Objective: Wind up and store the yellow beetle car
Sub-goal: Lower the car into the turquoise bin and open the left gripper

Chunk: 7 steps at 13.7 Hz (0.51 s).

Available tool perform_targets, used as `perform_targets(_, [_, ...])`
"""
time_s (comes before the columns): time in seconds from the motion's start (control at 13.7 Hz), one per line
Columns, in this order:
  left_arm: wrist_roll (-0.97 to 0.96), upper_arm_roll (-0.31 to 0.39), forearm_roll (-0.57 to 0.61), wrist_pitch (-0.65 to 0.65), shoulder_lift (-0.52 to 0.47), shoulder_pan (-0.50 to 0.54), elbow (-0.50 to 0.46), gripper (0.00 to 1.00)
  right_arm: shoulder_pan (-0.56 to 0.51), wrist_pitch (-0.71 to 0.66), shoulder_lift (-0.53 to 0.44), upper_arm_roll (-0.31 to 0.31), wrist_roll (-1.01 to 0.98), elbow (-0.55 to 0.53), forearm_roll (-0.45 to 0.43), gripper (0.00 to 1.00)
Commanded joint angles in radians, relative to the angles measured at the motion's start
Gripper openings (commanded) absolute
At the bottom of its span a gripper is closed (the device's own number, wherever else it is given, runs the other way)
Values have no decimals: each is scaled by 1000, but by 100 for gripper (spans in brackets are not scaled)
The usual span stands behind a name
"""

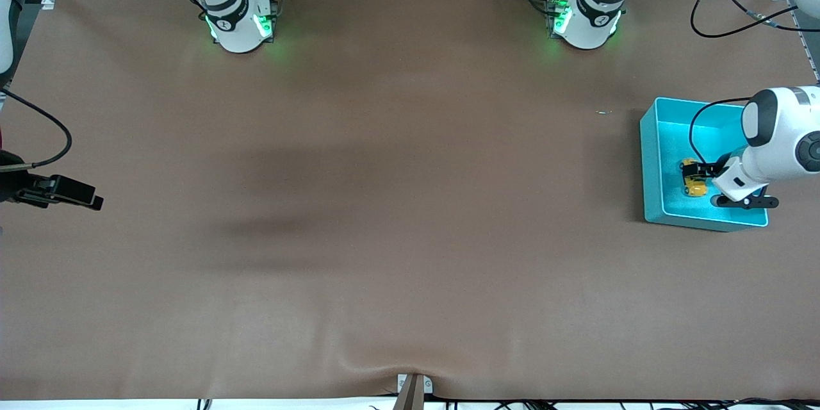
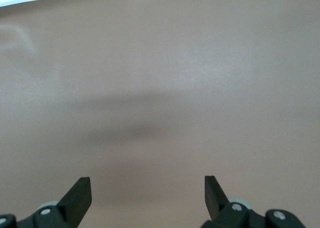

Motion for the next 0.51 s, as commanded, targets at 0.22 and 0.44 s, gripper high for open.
perform_targets(0.22, [-11, -46, -61, -139, -145, 8, -12, 100, -6, 1, -1, 6, 6, 1, 15, 100])
perform_targets(0.44, [-12, -81, -156, -198, -229, 8, 3, 100, -6, -11, -13, 7, 4, 1, 15, 100])
